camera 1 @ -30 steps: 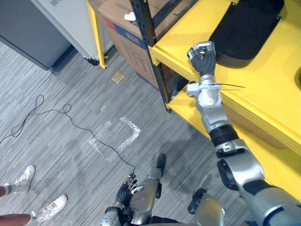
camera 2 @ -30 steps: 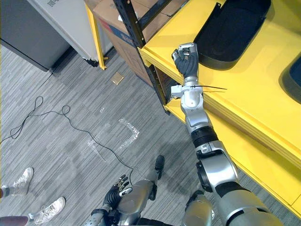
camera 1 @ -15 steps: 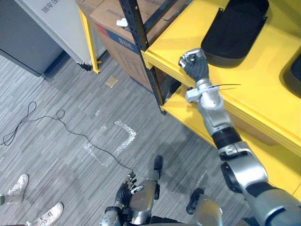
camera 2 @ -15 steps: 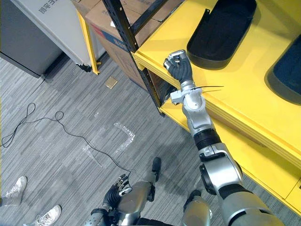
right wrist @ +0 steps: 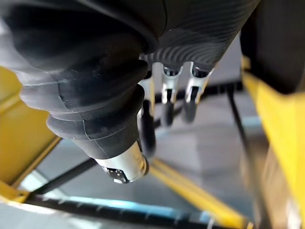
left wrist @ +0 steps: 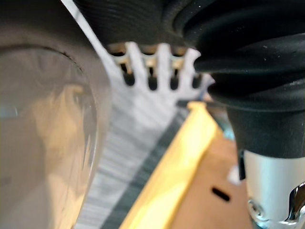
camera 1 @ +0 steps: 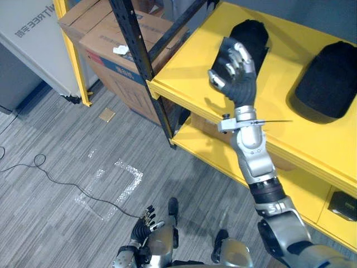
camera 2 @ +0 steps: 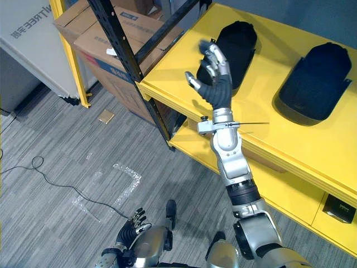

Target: Walk over and take plastic housings, then place them on the shelf

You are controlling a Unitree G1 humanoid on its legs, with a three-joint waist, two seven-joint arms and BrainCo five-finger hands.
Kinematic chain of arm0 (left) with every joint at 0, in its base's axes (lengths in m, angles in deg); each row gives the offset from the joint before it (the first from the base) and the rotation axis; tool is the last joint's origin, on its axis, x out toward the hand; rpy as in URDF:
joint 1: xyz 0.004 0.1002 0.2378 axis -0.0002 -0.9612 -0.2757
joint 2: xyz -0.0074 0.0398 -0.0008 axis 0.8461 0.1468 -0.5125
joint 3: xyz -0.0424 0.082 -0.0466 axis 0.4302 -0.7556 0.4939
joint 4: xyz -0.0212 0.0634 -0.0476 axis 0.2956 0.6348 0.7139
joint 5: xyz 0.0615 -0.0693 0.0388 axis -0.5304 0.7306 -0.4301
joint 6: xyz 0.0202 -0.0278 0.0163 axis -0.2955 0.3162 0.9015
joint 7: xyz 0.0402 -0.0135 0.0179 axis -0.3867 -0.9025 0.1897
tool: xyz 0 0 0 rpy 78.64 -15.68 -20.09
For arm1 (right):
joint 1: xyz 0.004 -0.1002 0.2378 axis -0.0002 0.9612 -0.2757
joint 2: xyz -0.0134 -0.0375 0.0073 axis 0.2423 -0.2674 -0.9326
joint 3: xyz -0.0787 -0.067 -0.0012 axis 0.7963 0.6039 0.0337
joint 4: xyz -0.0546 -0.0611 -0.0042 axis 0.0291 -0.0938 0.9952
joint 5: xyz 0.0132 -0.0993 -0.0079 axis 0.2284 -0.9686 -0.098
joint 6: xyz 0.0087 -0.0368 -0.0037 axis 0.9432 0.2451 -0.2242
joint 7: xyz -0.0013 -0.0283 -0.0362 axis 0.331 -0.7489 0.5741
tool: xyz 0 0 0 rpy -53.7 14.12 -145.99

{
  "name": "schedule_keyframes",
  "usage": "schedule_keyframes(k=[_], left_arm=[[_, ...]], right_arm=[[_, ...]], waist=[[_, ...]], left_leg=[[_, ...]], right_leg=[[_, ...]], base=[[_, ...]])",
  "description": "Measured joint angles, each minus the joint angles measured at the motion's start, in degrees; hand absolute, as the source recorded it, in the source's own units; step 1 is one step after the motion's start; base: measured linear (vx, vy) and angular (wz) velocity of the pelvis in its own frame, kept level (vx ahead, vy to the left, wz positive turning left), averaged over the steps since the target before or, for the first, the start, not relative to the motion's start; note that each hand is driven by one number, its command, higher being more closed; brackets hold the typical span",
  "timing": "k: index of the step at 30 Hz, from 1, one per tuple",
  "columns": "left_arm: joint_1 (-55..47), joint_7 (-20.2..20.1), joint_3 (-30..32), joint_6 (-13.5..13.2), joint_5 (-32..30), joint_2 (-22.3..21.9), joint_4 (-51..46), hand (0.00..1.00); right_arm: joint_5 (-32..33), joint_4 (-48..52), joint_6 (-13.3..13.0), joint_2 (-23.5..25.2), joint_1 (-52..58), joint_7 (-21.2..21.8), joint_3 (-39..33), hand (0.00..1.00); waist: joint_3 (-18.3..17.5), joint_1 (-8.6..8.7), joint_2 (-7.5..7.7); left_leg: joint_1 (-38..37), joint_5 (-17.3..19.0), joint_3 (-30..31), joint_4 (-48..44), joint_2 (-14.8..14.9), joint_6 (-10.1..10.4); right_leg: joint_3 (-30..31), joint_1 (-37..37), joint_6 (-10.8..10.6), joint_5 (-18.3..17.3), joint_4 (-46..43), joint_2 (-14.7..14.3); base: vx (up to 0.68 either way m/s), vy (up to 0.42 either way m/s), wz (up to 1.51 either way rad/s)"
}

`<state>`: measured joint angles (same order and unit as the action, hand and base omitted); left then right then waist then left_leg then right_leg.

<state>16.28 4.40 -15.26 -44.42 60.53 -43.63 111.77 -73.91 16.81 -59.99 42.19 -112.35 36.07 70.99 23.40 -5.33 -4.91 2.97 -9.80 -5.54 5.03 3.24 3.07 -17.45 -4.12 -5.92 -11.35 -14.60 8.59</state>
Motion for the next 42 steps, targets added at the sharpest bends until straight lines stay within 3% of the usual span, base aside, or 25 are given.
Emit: schedule_keyframes(k=[3,6,17,25,34,42], left_arm=[[0.1,0.2,-0.2,-0.5,0.0,0.0,1.5,0.00],[0.1,0.4,-0.2,-1.8,0.0,-0.1,2.4,0.00],[0.2,0.2,0.7,-4.4,0.1,-0.2,6.0,0.00],[0.2,-0.6,1.6,-4.3,0.1,-0.5,6.2,0.00],[0.2,-0.6,1.7,-4.0,0.1,-0.5,6.1,0.00],[0.2,-0.5,2.0,-4.0,0.1,-0.5,6.0,0.00]], right_arm=[[-1.1,-1.1,2.2,1.4,0.8,-6.9,-4.0,0.00],[-0.6,-4.5,2.3,1.6,0.8,-9.4,-6.6,0.00],[3.0,-12.5,3.4,1.5,0.7,-11.5,-9.5,0.00],[9.2,-16.3,4.5,1.1,0.2,-2.9,-9.3,0.00],[9.3,-18.5,5.5,0.4,-0.5,6.9,-5.4,0.00],[10.4,-19.4,5.4,0.4,-1.2,8.0,-3.0,0.00]], waist=[[-1.1,0.03,0.05],[-1.4,0.07,0.09],[-2.0,0.13,0.03],[-2.0,0.21,0.03],[-2.0,0.17,0.03],[-2.0,0.05,0.02]], left_leg=[[0.0,0.0,-0.1,0.0,-0.1,-0.1],[-0.1,-0.1,-0.1,0.0,-0.1,-0.1],[-0.2,-0.1,0.1,0.0,-0.2,0.0],[-0.2,-0.1,0.3,0.0,-0.2,0.0],[0.1,-0.2,0.3,0.0,-0.3,0.1],[0.2,-0.4,0.4,0.0,-0.8,0.0]], right_leg=[[0.1,0.0,-0.2,0.2,0.2,0.1],[0.2,-0.1,-0.2,0.2,0.1,0.1],[0.2,0.0,-0.2,0.2,-0.1,0.2],[0.2,0.2,0.0,0.0,-0.9,0.3],[0.3,1.2,0.0,-0.4,-2.3,0.6],[0.2,2.2,0.0,-1.7,-4.6,1.5]], base=[[0.00,0.001,-0.01],[0.00,0.000,0.00],[0.00,0.000,0.00],[0.00,0.000,0.00],[0.00,0.000,0.00],[0.01,-0.003,0.02]])
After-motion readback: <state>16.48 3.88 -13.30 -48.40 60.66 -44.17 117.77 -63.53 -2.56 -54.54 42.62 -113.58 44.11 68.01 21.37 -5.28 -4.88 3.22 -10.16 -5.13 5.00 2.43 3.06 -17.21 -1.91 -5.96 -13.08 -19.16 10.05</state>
